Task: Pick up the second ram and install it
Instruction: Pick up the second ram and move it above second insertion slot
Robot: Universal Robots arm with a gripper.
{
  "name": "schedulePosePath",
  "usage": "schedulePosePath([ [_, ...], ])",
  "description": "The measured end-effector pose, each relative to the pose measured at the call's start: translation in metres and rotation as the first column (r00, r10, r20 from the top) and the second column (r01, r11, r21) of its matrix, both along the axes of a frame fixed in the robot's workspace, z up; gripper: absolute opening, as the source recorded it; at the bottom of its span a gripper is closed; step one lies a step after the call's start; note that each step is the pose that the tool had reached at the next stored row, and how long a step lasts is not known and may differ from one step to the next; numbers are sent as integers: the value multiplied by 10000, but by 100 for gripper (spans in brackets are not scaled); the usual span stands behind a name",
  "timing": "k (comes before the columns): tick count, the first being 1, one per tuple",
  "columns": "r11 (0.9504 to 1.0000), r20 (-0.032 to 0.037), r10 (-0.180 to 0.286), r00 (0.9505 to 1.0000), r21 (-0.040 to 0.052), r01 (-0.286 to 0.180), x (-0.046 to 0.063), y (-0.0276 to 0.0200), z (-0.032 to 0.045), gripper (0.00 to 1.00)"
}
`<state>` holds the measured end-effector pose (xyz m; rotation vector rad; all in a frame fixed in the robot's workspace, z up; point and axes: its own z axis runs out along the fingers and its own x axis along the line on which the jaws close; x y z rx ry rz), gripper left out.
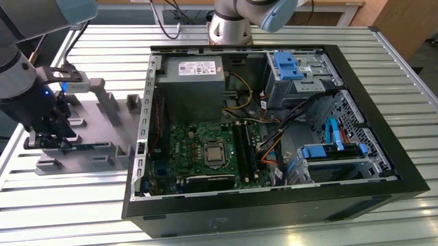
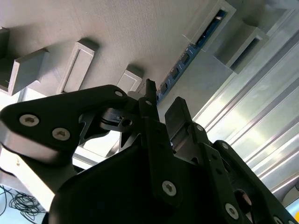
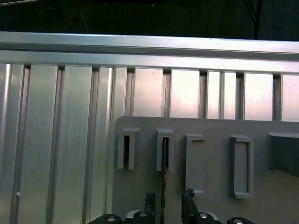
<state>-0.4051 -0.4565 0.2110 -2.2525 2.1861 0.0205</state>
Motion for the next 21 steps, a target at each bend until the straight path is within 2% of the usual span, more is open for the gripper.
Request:
schedulePosePath([
  [8, 10000, -1, 1, 10000, 0, -1, 0, -1, -67, 36],
  [21, 10000, 3, 1, 10000, -21, -1, 2, -15, -124, 36],
])
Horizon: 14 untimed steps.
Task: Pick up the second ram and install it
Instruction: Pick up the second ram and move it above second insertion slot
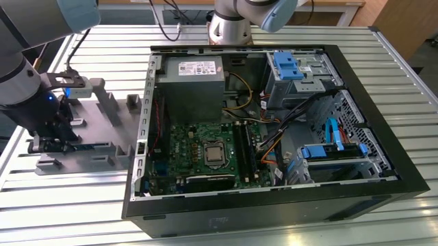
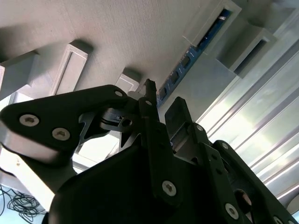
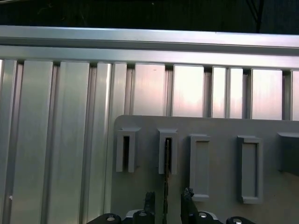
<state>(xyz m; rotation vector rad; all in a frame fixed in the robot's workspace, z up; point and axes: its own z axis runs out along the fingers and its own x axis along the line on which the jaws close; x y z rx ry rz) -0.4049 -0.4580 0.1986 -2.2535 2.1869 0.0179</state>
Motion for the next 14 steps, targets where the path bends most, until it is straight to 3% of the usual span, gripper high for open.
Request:
schedulePosePath([
  [2, 10000, -1, 0, 10000, -1, 0, 0, 0, -7, 35],
  [3, 10000, -1, 0, 10000, 0, 0, 0, 0, -10, 27],
  [14, 10000, 1, 0, 10000, 1, 0, 12, 0, -37, 27],
])
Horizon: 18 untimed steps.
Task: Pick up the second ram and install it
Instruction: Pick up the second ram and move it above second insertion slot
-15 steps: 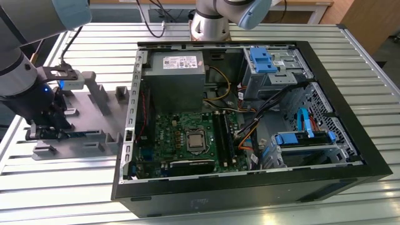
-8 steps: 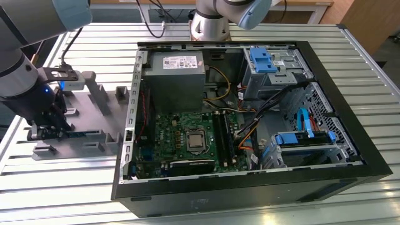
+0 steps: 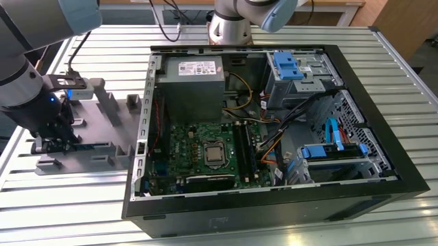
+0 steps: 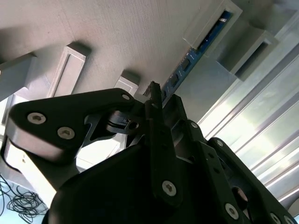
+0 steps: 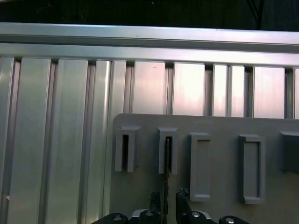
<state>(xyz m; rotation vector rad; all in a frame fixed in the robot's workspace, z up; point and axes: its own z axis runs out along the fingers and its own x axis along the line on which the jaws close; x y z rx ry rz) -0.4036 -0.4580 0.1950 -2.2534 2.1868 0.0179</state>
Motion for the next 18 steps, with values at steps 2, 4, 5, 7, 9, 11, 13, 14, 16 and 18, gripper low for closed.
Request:
schedulePosePath([
  [2, 10000, -1, 0, 10000, 0, 0, 5, 0, -6, 27],
  [4, 10000, 0, 0, 10000, 0, 0, 8, 0, -14, 27],
  [5, 10000, -1, 0, 10000, 0, 0, 10, 0, -18, 27],
  [7, 10000, -1, 0, 10000, -1, 0, 13, 0, -25, 27],
  [9, 10000, -2, 0, 10000, -1, 0, 15, 0, -31, 27],
  [11, 10000, -1, 0, 10000, 0, 0, 17, 0, -37, 27],
  [13, 10000, -1, 0, 10000, -1, 0, 17, 0, -43, 27],
  [14, 10000, -1, 0, 10000, -1, 0, 17, 0, -46, 27],
  [16, 10000, -1, 0, 10000, -1, 0, 17, 0, -51, 27],
  [18, 10000, -1, 0, 10000, -1, 0, 17, 0, -56, 27],
])
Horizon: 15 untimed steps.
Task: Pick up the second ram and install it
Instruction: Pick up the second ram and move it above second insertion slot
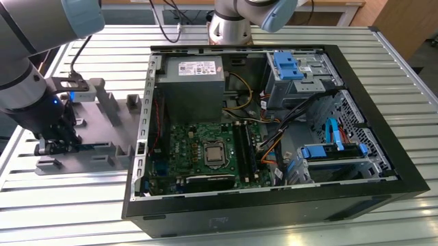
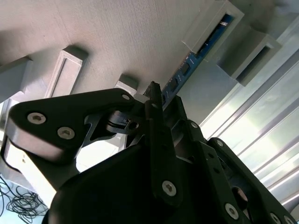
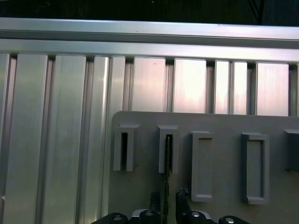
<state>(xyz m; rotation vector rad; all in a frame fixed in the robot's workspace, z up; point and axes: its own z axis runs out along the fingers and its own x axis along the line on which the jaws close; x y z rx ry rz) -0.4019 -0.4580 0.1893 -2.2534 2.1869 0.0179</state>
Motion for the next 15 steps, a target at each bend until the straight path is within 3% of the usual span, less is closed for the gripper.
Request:
schedulePosePath([
  [7, 10000, 0, 0, 10000, 0, 0, 0, 0, -8, 26],
  [8, 10000, -1, 0, 10000, 0, 0, 0, 0, -8, 19],
  [15, 10000, 0, 0, 10000, 0, 0, 0, 0, -9, 14],
])
